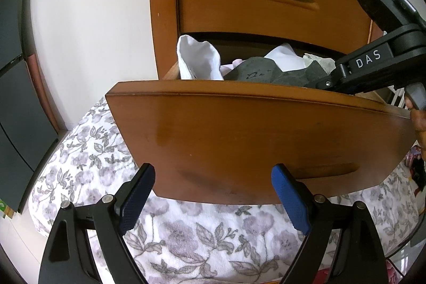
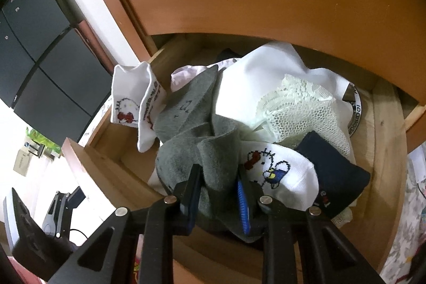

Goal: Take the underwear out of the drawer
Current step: 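Grasp the grey cloth inside the drawer with the right tool, then lift the grey cloth up out of the drawer with the right tool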

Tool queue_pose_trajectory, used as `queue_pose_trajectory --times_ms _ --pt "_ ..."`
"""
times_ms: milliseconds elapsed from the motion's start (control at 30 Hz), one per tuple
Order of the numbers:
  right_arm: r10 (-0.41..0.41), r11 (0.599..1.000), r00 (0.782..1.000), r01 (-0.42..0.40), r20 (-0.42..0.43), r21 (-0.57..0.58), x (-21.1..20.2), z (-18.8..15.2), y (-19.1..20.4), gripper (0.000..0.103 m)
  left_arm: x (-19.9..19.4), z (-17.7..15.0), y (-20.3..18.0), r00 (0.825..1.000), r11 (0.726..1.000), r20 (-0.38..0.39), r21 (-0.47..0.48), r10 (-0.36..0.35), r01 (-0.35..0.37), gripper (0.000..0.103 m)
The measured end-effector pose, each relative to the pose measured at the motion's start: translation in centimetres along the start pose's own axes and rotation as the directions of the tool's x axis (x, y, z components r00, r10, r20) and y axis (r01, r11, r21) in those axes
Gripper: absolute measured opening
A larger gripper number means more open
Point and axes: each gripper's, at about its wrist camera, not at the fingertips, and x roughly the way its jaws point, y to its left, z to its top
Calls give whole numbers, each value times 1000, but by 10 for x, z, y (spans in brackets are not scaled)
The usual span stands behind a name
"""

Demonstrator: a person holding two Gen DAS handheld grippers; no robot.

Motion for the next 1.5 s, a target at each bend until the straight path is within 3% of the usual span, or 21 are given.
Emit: queue_pose_trajectory --times_ms 167,333,567,833,1033,1500 --pt "-11 1000 999 10 33 7 -8 -5 2 8 0 -1 0 1000 1000 -2 -2 3 -3 90" --pt "-6 999 998 4 69 36 -21 -10 -3 7 0 -1 0 1000 1000 -2 2 5 -5 90" --pt "117 989 985 -128 126 76 -44 -15 -6 6 3 -1 2 1000 1000 -10 1 9 -9 90" --pt "243 952 950 -272 199 138 -67 -17 -15 6 4 -1 1 1000 1000 -15 8 15 -15 90" --pt "290 925 917 -342 275 164 -90 -15 -19 6 5 -1 3 1000 1000 -19 6 17 -17 90" --pt "303 913 853 -388 425 126 -155 -26 -15 6 3 -2 1 999 999 -6 20 41 -41 90"
